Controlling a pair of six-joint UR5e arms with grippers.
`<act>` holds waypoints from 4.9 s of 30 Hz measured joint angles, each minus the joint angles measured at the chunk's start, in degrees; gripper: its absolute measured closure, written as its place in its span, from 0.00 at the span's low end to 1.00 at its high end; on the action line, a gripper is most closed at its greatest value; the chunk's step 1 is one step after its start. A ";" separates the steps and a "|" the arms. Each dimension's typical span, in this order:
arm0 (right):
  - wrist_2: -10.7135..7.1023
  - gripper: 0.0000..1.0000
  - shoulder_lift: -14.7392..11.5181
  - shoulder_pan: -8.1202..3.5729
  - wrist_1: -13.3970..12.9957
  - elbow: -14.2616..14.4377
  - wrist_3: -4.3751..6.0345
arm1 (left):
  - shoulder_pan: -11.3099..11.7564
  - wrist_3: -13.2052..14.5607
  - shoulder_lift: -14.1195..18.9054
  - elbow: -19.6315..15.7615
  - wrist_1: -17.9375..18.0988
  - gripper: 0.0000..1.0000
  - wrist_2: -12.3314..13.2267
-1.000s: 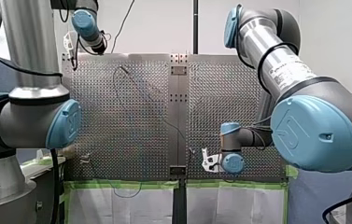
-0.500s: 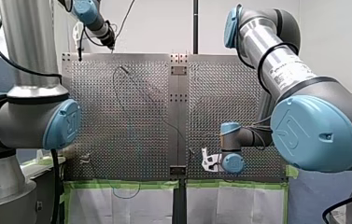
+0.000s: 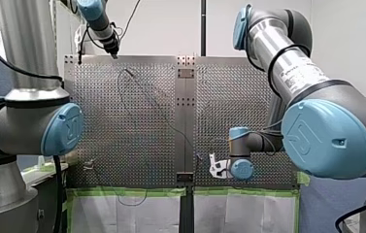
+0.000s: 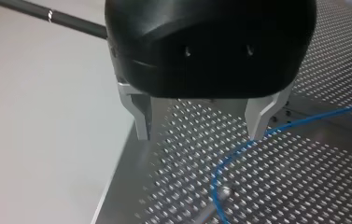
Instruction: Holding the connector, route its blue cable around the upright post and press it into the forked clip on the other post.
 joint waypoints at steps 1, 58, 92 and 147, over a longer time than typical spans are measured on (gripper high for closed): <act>-0.04 1.00 0.00 0.04 0.04 -0.02 0.00 | -0.11 -0.06 0.00 0.00 -0.53 0.00 -0.48; -1.11 1.00 0.01 0.49 0.19 -0.23 0.00 | -7.79 12.28 -2.41 -1.84 8.77 0.00 -4.20; -1.70 1.00 0.01 0.51 0.45 -0.23 0.09 | -21.85 17.29 -15.04 0.37 21.90 0.00 -22.98; -1.70 1.00 0.02 0.50 0.47 -0.22 0.08 | -15.13 19.42 -20.98 5.13 28.68 0.00 -24.10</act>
